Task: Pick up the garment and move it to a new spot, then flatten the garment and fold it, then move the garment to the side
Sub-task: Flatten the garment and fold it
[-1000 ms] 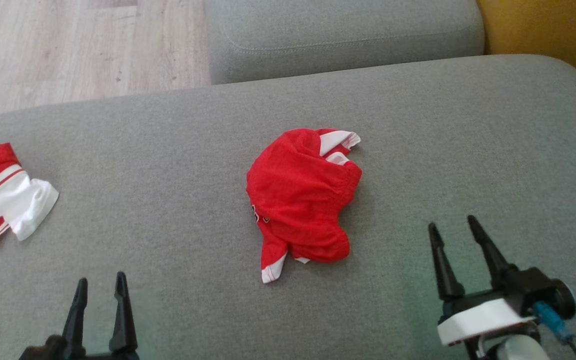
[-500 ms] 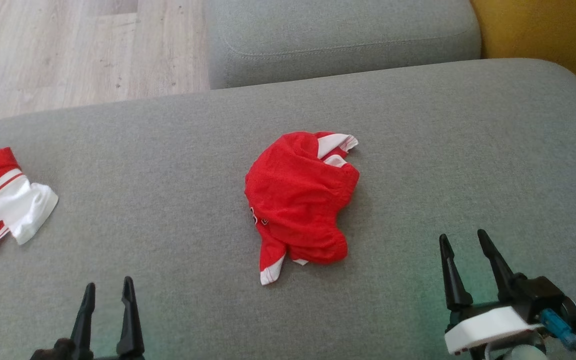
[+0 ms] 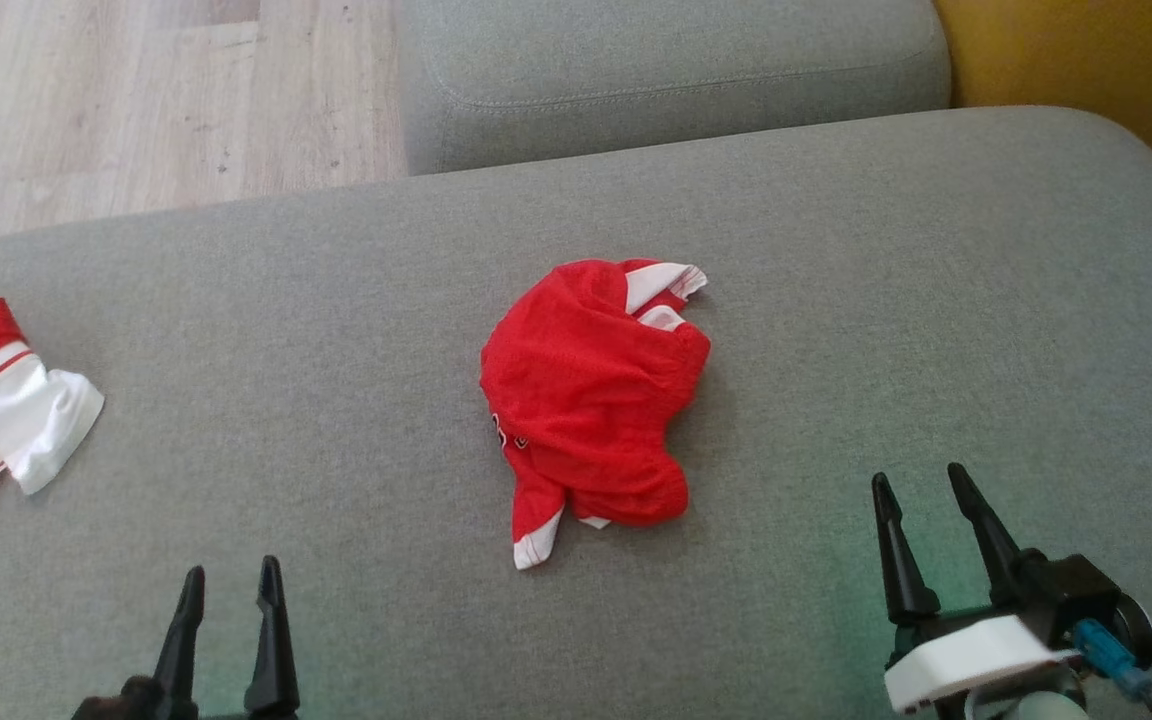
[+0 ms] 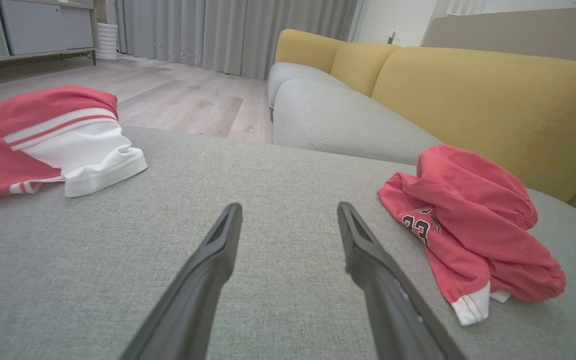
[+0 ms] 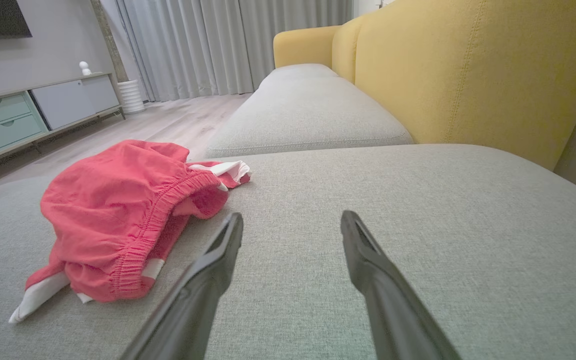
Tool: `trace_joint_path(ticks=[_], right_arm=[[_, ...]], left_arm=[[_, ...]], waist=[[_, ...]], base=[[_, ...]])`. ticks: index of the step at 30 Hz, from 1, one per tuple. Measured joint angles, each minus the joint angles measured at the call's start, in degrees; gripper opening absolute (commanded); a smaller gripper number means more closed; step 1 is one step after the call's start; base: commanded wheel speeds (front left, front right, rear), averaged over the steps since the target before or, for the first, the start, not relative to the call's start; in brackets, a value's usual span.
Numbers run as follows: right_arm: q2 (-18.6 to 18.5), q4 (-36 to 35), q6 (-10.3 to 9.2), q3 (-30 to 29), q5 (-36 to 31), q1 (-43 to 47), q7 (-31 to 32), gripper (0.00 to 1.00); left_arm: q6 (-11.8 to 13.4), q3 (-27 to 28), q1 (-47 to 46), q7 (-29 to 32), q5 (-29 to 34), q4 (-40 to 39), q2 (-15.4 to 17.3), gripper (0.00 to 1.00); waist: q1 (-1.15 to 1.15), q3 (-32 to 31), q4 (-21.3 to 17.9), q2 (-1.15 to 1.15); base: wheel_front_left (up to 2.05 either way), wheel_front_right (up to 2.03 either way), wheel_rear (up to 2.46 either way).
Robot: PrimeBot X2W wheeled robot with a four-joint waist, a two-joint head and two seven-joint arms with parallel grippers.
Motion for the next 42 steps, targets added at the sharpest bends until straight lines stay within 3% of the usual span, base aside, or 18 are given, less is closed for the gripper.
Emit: trace_joint_path(ticks=[4, 7, 14, 17, 20, 36, 37, 38, 39, 42], right_arm=[[0.00, 0.00, 0.00, 0.15, 0.00, -0.02, 0.00, 1.00], [0.00, -0.01, 0.00, 0.42, 0.00, -0.10, 0.00, 1.00], [0.00, -0.46, 0.00, 1.86, 0.99, -0.58, 0.00, 1.00], [0.00, -1.21, 0.00, 3.36, 1.45, -2.14, 0.00, 1.00], [0.00, -1.83, 0.00, 4.46, 2.13, -4.06, 0.00, 1.00], [-0.01, -3.89, 0.00, 5.89, 4.63, -6.70, 0.00, 1.00], [-0.01, -3.89, 0.00, 5.94, 4.65, -6.77, 0.00, 1.00], [-0.01, -3.90, 0.00, 6.02, 4.81, -6.81, 0.00, 1.00], [-0.01, -3.90, 0.00, 6.16, 5.08, -6.87, 0.00, 1.00], [-0.01, -3.89, 0.00, 6.46, 5.11, -7.20, 0.00, 1.00]], left_arm=[[0.00, -1.68, -0.18, 0.00, 0.30, -0.02, 0.64, 1.00], [0.01, -6.59, -1.69, -0.01, 1.45, -0.88, 2.07, 1.00], [0.00, -23.98, -11.35, 0.15, 2.07, -2.12, 5.09, 1.00], [0.00, -33.86, -18.01, 3.35, 1.47, 0.77, 5.56, 1.00], [0.00, -39.02, -22.65, 5.58, 0.20, 4.31, 5.47, 1.00], [1.08, -43.35, -32.72, 8.65, 2.19, 23.97, 5.28, 1.00], [1.11, -43.34, -33.43, 8.38, 2.18, 24.80, 5.12, 0.87], [1.11, -43.34, -34.10, 8.24, 2.18, 25.62, 4.91, 0.40], [1.12, -43.23, -34.59, 8.13, 2.00, 26.22, 4.68, 0.00], [1.10, -42.62, -35.45, 6.43, 0.45, 27.27, 4.05, 0.00]], waist=[[0.00, 0.22, -0.12, 0.00], [0.00, 0.44, -0.23, 0.00], [0.00, 1.68, -1.56, 0.00], [0.00, 3.33, -2.68, 0.00], [0.01, 4.75, -3.97, 0.00], [0.01, 10.49, -10.29, 0.00], [0.01, 10.62, -10.42, 0.00], [0.00, 10.70, -10.52, 0.00], [0.00, 10.73, -10.61, 0.00], [0.00, 10.50, -10.72, 0.00]], base=[[0.00, 0.00, 0.00], [0.00, 0.00, 0.00], [0.00, 0.00, 0.00], [0.00, 0.00, 0.00], [0.00, 0.00, 0.00], [0.00, 0.00, 0.00], [0.00, 0.00, 0.00], [0.00, 0.00, 0.00], [0.00, 0.00, 0.00], [0.00, 0.00, 0.00]])
